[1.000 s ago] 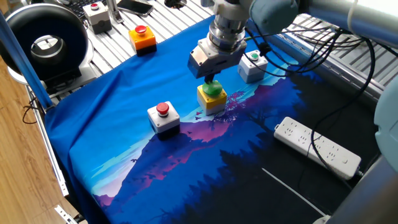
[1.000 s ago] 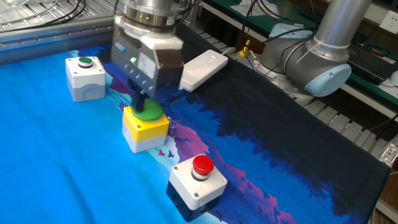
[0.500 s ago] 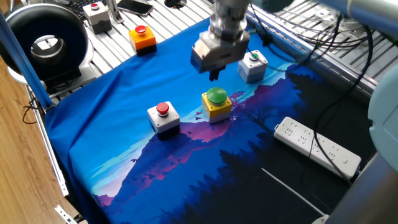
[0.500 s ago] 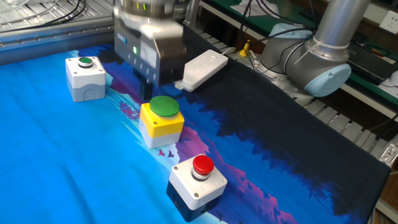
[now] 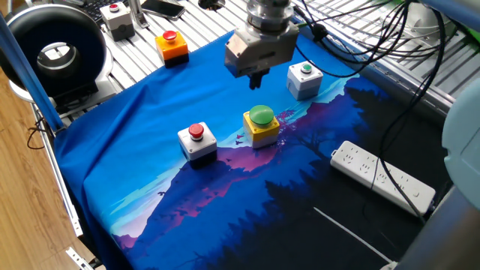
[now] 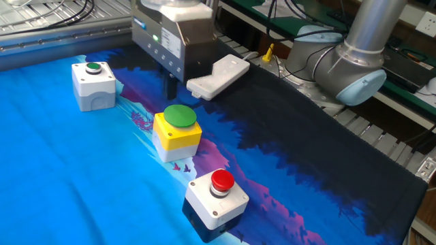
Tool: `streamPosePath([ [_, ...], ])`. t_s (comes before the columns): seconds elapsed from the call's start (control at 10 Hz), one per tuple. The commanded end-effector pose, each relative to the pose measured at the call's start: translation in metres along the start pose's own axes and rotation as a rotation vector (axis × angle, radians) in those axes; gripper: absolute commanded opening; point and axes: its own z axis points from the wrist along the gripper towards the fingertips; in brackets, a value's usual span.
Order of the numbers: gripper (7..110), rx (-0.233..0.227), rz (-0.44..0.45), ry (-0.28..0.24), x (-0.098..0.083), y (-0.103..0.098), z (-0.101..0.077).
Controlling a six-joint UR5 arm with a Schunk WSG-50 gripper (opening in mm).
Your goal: Press three buttons from left to right in sequence
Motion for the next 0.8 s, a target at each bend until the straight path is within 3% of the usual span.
streamPosePath([
  [0.0,7,-0.011,0.070,-0.017,0.010,0.043,0.006],
  [0.3,7,-0.018,0.085,-0.013,0.024,0.073,0.010],
  [0.7,7,0.007,0.082,-0.022,0.033,0.084,0.018],
])
